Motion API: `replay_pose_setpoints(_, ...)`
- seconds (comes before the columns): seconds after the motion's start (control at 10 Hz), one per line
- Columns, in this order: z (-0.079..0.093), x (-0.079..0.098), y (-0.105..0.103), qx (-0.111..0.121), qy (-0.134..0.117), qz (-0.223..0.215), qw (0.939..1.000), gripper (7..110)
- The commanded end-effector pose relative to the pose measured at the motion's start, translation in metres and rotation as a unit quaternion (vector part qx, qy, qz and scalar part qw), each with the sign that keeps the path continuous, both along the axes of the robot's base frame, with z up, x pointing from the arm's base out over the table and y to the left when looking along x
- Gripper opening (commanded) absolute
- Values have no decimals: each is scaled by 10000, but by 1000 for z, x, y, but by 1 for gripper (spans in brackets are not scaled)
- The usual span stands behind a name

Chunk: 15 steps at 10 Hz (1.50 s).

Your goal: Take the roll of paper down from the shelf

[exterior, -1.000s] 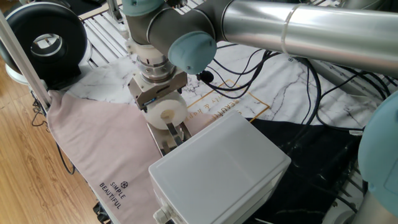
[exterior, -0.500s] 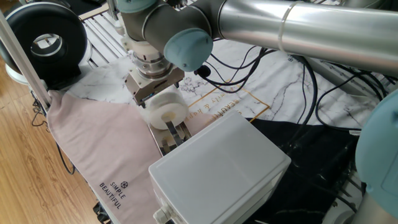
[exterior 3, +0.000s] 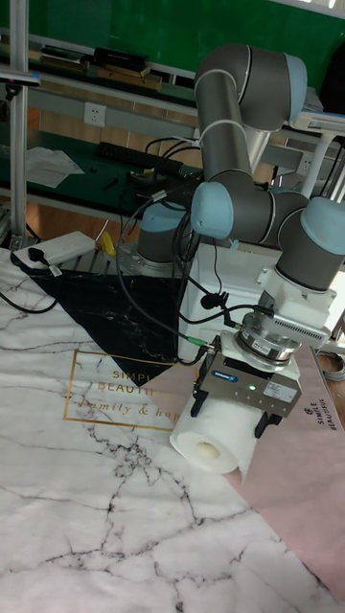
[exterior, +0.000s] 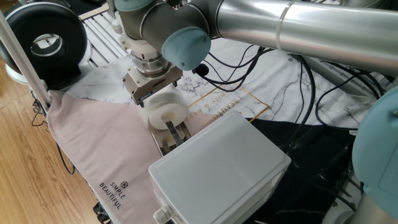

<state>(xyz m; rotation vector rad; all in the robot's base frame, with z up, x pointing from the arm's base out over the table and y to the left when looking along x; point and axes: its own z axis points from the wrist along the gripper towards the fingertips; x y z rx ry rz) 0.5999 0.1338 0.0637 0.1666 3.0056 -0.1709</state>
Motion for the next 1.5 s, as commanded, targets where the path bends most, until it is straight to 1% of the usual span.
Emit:
replay_pose_setpoints(0.0,7,-26,33,683,475,-351,9959,7)
replay_pose_setpoints(0.1,11,-26,29,594,477,-287,9967,7)
replay_pose_setpoints(0.3,23,-26,6,92,490,-20,9988,7)
replay_pose_setpoints(0.4,27,-21,5,56,394,145,9991,22)
replay_pose_setpoints(0.5,28,-15,10,126,293,290,9991,22)
replay_pose_setpoints(0.6,30,-11,15,195,244,358,9989,22)
replay_pose_setpoints(0.7,34,-9,21,244,262,327,9988,66)
replay_pose_setpoints(0.9,44,-6,31,271,265,289,9989,66)
replay_pose_setpoints(1.0,47,-6,32,216,285,309,9989,66)
replay_pose_setpoints(1.1,49,-10,31,175,367,276,9988,66)
replay_pose_setpoints(1.2,50,-10,36,240,383,145,9989,66)
replay_pose_setpoints(1.4,49,-2,46,266,348,26,9990,66)
